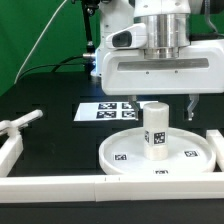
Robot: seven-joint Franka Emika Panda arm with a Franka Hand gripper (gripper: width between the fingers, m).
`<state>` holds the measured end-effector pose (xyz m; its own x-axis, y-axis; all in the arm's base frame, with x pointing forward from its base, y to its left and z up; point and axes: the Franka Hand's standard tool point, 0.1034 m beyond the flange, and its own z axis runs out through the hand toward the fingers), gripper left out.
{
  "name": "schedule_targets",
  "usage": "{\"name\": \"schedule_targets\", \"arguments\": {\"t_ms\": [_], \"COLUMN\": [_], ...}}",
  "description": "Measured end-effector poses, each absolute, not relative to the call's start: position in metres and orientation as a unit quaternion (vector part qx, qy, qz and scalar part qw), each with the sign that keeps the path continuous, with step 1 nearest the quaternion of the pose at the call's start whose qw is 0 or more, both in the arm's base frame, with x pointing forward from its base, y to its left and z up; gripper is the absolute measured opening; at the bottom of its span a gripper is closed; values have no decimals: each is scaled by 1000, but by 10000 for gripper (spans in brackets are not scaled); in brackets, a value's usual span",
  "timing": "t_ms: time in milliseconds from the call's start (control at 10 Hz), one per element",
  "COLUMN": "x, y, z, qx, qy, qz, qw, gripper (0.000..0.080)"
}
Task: Assemble round table
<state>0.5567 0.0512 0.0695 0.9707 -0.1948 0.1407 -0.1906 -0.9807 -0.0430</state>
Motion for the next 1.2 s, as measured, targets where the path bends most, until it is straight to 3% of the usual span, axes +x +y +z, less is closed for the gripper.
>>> {"name": "schedule_targets", "arguments": {"t_ms": [500,900,1100,1200], "x": [558,559,560,559], "y": [49,40,40,40], "z": [71,71,71,71], "qx": [-984,-977,-984,-988], "qy": [-164,-201,-166,-136], "qz": [-60,-62,-63,-64], "qw": [-19,-23,-20,-18], "gripper": [649,649,407,407]}}
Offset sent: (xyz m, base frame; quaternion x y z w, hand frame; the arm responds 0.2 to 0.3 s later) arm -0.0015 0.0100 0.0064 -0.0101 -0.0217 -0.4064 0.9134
